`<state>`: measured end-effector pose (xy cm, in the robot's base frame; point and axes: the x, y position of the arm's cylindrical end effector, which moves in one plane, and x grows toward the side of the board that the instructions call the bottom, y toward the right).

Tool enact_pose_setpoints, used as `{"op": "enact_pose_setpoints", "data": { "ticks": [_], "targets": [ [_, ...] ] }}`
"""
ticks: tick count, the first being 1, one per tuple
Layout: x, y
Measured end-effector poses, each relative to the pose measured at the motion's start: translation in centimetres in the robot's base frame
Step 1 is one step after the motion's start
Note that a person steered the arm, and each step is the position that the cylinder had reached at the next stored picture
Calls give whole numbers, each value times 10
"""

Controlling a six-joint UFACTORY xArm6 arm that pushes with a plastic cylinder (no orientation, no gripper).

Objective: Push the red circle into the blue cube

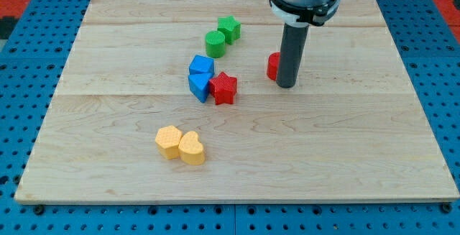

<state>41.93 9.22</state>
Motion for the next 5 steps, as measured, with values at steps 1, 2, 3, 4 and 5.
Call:
{"op": "enact_pose_setpoints", "data": {
  "ticks": [1, 2, 3, 4, 5],
  "targets": [
    [0, 51],
    [-23, 63],
    [-33, 10],
    [-33, -51],
    [-30, -93]
  ]
}}
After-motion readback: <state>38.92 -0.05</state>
